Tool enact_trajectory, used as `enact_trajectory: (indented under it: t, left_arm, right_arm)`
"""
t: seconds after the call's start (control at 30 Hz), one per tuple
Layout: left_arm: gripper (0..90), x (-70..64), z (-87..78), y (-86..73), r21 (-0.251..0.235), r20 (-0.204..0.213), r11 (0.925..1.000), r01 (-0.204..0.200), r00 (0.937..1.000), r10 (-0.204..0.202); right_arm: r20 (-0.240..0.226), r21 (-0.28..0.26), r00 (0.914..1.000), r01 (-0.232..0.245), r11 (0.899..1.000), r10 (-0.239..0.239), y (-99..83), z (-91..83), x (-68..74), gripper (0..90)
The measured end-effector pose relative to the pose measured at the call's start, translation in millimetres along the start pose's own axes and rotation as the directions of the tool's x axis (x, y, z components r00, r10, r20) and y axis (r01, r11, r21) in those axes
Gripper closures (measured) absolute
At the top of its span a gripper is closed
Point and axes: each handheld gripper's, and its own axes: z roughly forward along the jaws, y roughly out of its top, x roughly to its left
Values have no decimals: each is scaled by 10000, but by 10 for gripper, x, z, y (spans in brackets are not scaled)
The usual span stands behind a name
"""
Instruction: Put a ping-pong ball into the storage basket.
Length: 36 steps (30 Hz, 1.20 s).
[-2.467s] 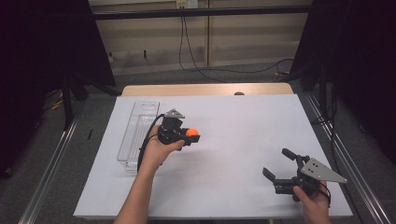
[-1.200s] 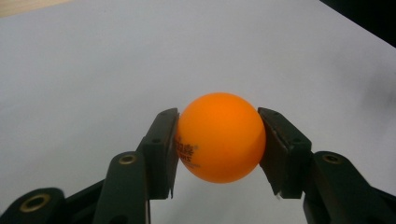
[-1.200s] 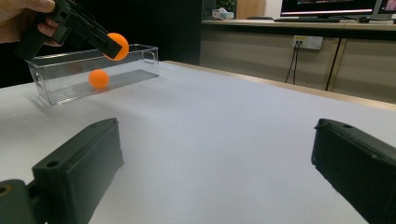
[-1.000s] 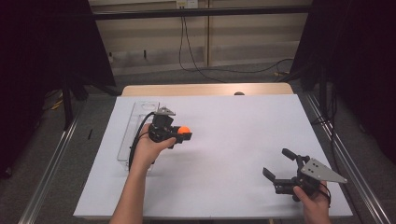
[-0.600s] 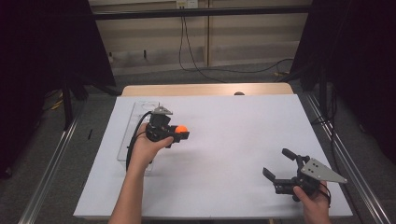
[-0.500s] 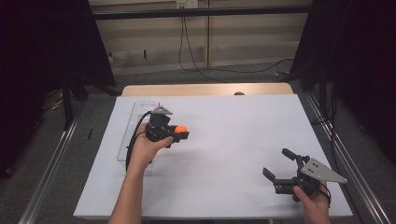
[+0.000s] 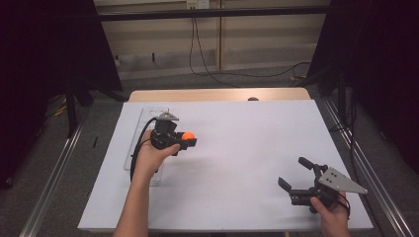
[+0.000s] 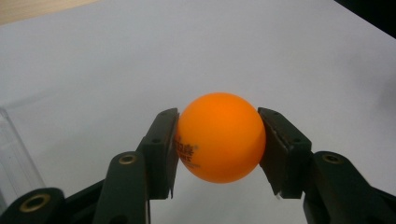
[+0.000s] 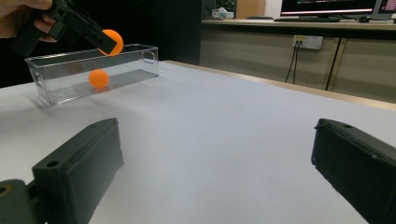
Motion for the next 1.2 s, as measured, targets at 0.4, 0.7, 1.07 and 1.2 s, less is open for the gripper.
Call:
enact_trajectory:
  t: [0.4,0.7,1.07,1.2]
  left_arm:
    - [509,28,-51,-8,-103,-117,9999,98,9999,-99]
    - [508,62,-69,-21,-64,-234,9999,156,9996,-157]
    - [508,128,-146,-42,-219,-483,9992,335,9982,-345]
    - [508,148,-166,-48,-296,-533,9988,397,9977,-412]
  right_arm:
    - [-25,18,10000,34,10000,-34,-1,-1,-1,17]
    - [-26,37,10000,60,10000,-60,-3,1,-1,16]
    - [-27,40,10000,66,10000,-65,-4,5,-1,16]
    - [-41,54,10000,64,10000,-64,-3,2,-3,16]
